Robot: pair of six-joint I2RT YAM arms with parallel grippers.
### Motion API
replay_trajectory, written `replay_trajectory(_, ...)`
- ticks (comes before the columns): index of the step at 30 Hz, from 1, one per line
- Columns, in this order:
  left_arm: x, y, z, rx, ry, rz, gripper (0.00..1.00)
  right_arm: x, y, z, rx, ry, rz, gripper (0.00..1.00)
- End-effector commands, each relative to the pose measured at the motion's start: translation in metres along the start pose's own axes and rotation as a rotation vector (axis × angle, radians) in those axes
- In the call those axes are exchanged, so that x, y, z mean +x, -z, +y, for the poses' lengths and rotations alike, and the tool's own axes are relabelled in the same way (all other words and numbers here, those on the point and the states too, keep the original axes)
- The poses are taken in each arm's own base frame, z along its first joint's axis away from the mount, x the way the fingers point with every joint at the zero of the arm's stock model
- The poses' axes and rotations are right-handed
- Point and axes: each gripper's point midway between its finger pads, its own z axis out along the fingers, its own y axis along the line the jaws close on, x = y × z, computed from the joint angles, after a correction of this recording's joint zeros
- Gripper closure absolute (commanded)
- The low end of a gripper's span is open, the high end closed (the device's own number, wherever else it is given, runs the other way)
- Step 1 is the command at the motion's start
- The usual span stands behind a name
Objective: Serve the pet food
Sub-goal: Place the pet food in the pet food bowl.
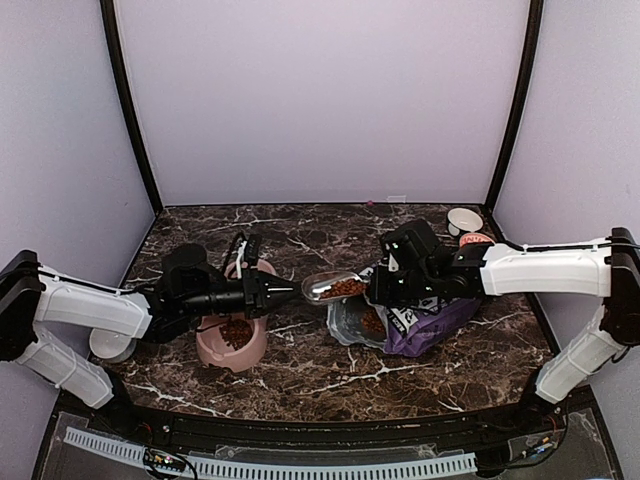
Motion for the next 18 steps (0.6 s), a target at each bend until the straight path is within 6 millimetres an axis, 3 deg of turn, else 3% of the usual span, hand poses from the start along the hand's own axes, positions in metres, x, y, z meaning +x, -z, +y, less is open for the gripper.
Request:
replay_trajectory(1,-0.016,0.012,-0.021,0.073,-0.023,-0.077,1.00,-0.010,-0.002,-0.005,0.037,-0.013,-0.018,1.00)
replay_trajectory(13,-0.026,0.014,-0.059,0.244,0.021,-0.088,1.00,-0.005,-0.004,-0.006,0.027,-0.035,-0.008,1.00)
replay_trajectory(18,-0.028,0.010,-0.063,0.274,0.034,-0.081,1.00,-0.005,-0.004,-0.008,0.035,-0.033,-0.009,1.00)
